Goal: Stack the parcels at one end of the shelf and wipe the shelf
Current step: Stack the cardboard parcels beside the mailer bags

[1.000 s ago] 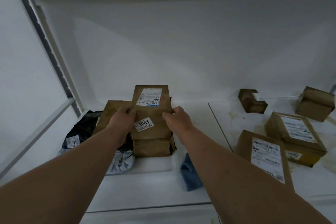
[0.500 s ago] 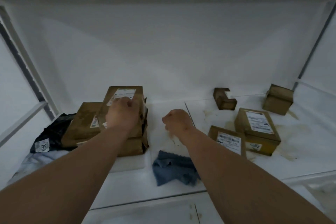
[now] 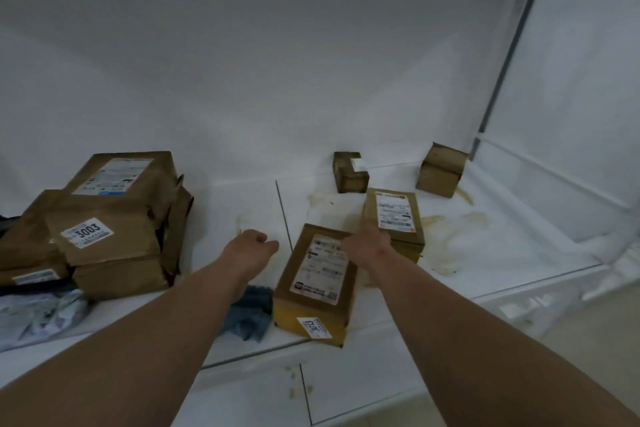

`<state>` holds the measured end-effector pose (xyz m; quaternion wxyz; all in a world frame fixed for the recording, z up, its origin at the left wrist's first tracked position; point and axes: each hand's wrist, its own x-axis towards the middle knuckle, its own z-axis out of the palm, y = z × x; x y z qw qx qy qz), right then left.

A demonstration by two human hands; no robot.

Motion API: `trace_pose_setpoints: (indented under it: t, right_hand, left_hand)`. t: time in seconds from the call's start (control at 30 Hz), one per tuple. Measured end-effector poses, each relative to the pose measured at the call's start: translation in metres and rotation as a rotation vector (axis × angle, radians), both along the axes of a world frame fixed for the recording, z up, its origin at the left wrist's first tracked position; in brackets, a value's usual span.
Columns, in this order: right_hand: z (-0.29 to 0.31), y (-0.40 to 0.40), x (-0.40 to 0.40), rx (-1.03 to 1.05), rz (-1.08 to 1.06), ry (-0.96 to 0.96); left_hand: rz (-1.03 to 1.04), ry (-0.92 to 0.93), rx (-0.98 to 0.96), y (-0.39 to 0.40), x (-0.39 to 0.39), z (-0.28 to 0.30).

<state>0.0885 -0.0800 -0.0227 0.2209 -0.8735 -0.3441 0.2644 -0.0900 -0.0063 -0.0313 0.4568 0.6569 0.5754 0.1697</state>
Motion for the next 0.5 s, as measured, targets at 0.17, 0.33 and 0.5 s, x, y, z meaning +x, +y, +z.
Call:
trace_pose_setpoints:
  t: [0.17, 0.33, 0.5]
  right_hand:
    - [-0.011, -0.033, 0.013, -0.113, 0.034, 0.421]
    - [-0.013, -0.029, 0.020, -0.079, 0.051, 0.458]
    - [-0.001, -0.008, 0.021, 0.056, 0.036, 0.503]
  left_hand:
    - [-0.115, 0.055, -0.162, -0.015, 0.032, -0.010]
    - [-0.101, 0.002, -0.216, -0.009, 0.037, -0.010]
    - [0.037, -0.230, -0.226, 0.001, 0.031, 0.003]
